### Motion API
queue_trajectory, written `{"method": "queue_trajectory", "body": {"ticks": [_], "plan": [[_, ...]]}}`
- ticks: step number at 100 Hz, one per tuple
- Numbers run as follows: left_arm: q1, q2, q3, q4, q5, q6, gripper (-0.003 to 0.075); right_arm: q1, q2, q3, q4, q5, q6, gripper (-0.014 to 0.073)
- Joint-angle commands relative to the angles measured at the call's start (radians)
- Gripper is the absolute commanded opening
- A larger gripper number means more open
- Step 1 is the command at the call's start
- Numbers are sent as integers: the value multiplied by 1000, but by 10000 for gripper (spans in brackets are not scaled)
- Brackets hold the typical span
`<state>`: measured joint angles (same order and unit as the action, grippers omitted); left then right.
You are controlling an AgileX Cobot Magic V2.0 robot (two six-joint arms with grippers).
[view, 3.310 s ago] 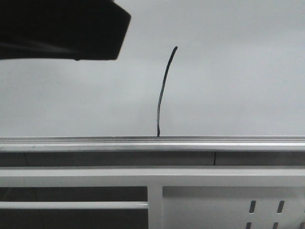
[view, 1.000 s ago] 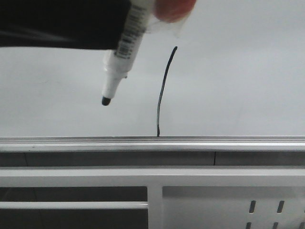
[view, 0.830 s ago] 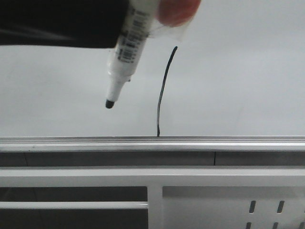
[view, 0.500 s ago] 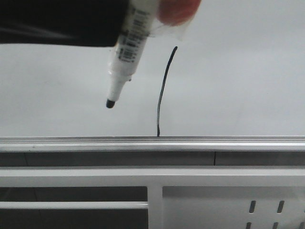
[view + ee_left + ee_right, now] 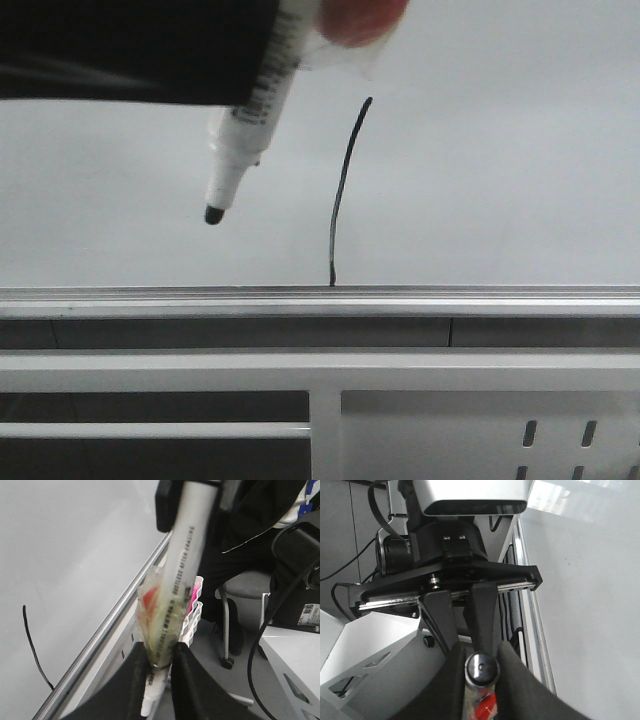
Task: Write number 1 on whiteboard
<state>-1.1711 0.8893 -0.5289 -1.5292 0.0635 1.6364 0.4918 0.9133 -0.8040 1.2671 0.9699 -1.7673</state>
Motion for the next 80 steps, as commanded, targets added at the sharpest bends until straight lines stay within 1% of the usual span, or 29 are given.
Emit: {"method": "queue_trajectory", "body": {"ticks": [1, 20, 37, 46, 65, 80], "plan": [[-5, -7, -33, -16, 1, 0, 111, -4, -2, -27, 83, 17, 4, -77], [-5, -7, -33, -16, 1, 0, 114, -4, -2, -27, 84, 17, 4, -77], [-5, -7, -33, -16, -20, 0, 176, -4, -2, -27, 84, 17, 4, -77], [-5, -7, -33, -16, -29, 0, 190, -4, -2, -27, 84, 17, 4, -77], [-5, -7, -33, -16, -32, 0, 190, -4, -2, -27, 87, 19, 4, -77], [-5, -7, -33, -16, -36, 0, 190, -4, 0, -27, 122, 38, 4, -77]]}}
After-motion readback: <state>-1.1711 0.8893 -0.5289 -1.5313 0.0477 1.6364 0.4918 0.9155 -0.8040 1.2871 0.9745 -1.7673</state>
